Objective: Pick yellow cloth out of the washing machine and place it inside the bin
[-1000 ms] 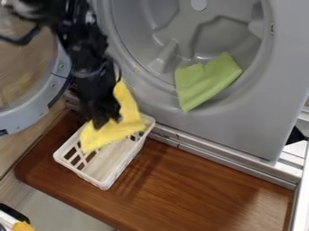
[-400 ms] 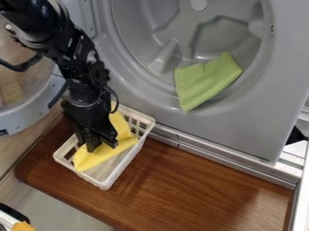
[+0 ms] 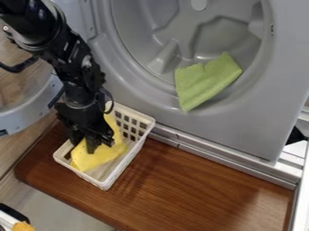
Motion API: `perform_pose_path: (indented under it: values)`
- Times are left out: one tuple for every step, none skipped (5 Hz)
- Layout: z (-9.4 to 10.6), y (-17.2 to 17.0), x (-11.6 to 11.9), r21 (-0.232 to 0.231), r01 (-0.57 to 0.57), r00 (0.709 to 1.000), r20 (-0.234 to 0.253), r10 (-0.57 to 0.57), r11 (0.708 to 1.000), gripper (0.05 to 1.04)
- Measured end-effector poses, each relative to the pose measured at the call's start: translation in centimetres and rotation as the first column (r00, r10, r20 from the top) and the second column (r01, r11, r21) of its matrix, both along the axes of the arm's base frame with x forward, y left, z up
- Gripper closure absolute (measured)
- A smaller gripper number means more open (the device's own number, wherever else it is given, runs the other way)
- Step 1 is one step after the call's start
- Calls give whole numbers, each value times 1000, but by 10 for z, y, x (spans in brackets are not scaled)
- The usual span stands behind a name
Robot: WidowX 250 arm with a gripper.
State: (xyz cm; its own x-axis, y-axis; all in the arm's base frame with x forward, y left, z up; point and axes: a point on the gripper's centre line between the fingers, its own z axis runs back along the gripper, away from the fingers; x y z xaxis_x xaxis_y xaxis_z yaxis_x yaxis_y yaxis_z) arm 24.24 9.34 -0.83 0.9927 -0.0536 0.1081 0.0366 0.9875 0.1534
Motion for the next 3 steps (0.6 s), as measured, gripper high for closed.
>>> perform_pose_path:
  values:
    - [15, -13, 4, -66, 65, 997, 45, -62, 996, 155]
    - [31, -26, 6, -130, 129, 990, 77, -119, 983, 75]
    - [38, -33, 8, -170, 152, 987, 83, -140, 974, 80]
